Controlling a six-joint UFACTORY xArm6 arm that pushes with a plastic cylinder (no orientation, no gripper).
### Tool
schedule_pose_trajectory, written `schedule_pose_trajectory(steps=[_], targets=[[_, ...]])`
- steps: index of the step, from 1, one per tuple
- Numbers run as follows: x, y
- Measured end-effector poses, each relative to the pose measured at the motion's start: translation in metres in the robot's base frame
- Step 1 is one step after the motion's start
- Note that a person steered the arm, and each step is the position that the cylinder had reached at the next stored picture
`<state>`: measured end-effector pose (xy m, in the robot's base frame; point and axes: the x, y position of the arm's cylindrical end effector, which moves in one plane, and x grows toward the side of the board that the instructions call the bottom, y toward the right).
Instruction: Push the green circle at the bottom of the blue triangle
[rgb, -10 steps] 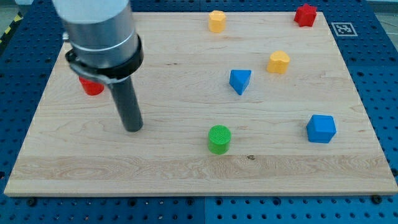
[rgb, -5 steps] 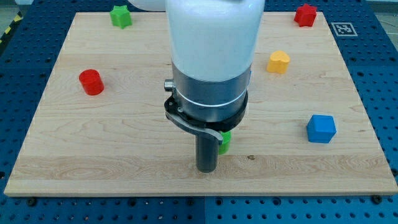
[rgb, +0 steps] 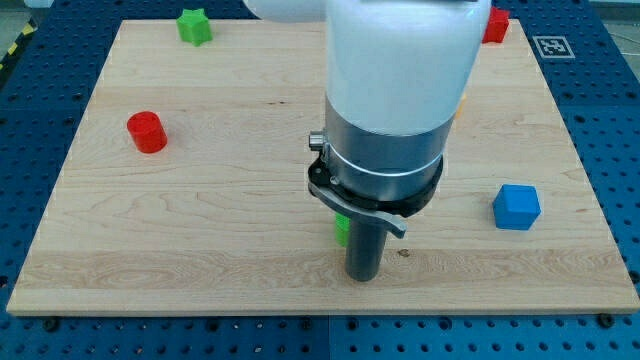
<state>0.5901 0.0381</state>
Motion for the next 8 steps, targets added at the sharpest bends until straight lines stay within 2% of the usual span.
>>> schedule_pose_trajectory(steps=[8], targets=[[-0.034,-0.021]])
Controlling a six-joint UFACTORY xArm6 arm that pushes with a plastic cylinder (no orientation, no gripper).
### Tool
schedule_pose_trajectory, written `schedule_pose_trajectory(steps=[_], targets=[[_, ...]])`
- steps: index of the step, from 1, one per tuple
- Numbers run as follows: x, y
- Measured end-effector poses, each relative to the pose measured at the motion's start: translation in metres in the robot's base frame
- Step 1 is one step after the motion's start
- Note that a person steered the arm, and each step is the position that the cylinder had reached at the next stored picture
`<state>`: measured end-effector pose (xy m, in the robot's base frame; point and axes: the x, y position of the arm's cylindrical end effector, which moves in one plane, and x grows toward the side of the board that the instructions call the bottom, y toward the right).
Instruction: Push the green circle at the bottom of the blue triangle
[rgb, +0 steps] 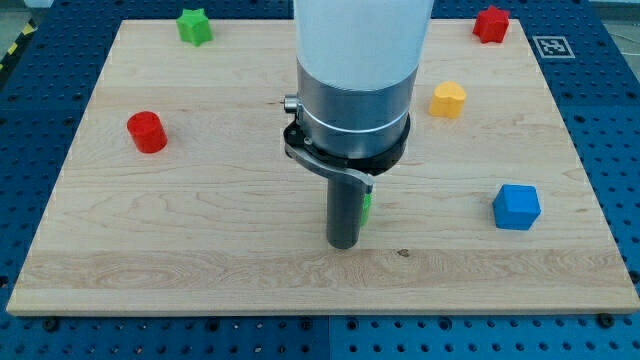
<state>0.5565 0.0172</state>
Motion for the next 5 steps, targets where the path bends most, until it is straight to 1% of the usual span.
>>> schedule_pose_trajectory(steps=[1,2,3,4,5], targets=[[-0.003,-0.013],[-0.006,-0.010],[-0.006,0.000],[-0.023,0.007],[-0.025,0.015]])
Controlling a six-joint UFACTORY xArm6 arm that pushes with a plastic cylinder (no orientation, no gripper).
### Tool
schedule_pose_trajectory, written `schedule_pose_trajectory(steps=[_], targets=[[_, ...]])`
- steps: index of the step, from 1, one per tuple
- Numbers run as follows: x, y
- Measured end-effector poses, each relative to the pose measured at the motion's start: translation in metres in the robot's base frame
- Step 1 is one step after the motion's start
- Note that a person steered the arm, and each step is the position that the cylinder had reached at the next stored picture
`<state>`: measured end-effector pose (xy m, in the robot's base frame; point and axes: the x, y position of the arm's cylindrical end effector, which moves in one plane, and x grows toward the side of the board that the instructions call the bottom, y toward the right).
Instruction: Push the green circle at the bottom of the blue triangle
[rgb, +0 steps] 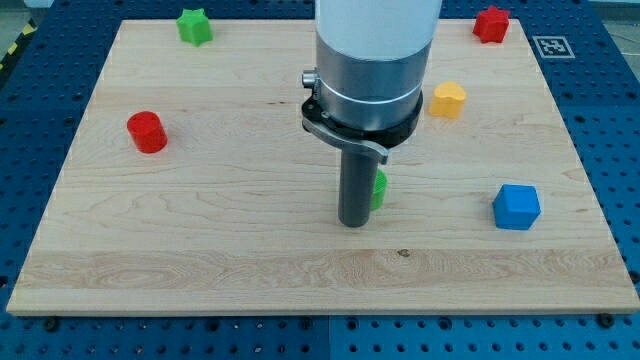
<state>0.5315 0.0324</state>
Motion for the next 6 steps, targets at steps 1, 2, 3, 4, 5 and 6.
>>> schedule_pose_trajectory(steps=[1,2,3,4,5,6], targets=[[0.000,0.004],[-0.022,0.003],[-0.032,0.006],[-0.029,0.032],[-0.028,0.036],[-0.028,0.039]])
